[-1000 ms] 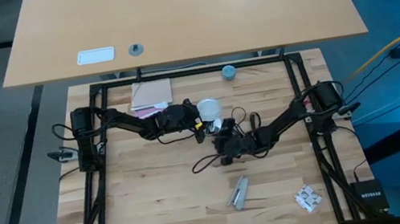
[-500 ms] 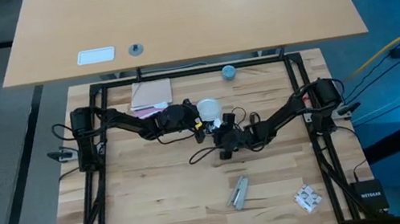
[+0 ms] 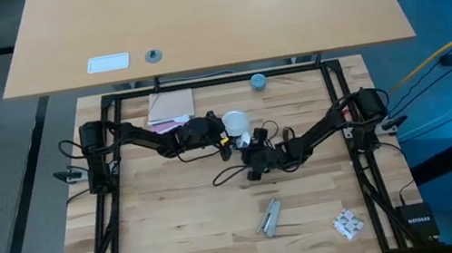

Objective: Screw lightbulb
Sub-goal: Insert light bulb into the lamp

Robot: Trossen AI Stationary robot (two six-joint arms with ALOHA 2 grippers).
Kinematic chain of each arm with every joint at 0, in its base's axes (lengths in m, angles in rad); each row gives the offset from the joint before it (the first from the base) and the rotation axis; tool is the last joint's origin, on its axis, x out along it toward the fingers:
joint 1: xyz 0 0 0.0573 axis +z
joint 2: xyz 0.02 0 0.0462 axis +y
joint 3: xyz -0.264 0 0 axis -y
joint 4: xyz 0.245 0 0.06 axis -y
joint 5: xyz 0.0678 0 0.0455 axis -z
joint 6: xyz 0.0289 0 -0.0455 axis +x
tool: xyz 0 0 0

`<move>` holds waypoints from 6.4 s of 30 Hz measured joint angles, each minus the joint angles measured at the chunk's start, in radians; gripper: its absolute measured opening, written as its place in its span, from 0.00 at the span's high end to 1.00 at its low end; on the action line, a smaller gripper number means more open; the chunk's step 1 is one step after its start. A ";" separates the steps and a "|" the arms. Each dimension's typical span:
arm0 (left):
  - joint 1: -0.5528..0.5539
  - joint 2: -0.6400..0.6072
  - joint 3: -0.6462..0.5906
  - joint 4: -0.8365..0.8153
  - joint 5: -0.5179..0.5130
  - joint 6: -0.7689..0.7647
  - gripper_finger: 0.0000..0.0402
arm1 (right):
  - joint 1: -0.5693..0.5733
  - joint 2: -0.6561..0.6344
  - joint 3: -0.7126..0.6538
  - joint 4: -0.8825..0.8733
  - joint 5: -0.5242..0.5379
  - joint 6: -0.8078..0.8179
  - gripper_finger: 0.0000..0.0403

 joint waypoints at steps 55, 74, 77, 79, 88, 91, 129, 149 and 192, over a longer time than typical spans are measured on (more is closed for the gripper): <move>-0.007 0.000 -0.002 -0.005 0.020 -0.006 0.61 | -0.048 0.003 -0.006 -0.177 0.160 0.386 0.99; -0.017 -0.019 -0.002 -0.023 -0.051 -0.023 0.33 | -0.046 0.000 -0.005 -0.176 0.121 0.370 0.99; -0.021 -0.066 -0.004 -0.113 -0.060 0.036 0.31 | -0.046 -0.013 -0.005 -0.188 0.113 0.364 0.99; -0.021 -0.107 -0.004 -0.209 -0.077 0.059 0.31 | -0.047 -0.034 -0.007 -0.210 0.102 0.341 0.99; -0.018 -0.224 -0.004 -0.449 -0.114 0.068 0.31 | -0.046 -0.097 -0.007 -0.247 0.078 0.306 0.99; -0.020 -0.232 -0.004 -0.482 -0.117 0.052 0.31 | -0.046 -0.098 -0.007 -0.245 0.054 0.293 0.99; -0.010 -0.217 -0.153 -0.163 -0.264 0.018 0.36 | -0.044 -0.101 -0.005 -0.240 0.016 0.252 0.99; 0.010 -0.220 -0.379 0.079 -0.306 0.016 0.46 | -0.045 -0.101 -0.005 -0.236 0.016 0.213 0.99; -0.110 -0.192 -0.380 0.105 -0.453 -0.185 0.31 | -0.045 -0.101 -0.005 -0.234 -0.063 0.107 0.96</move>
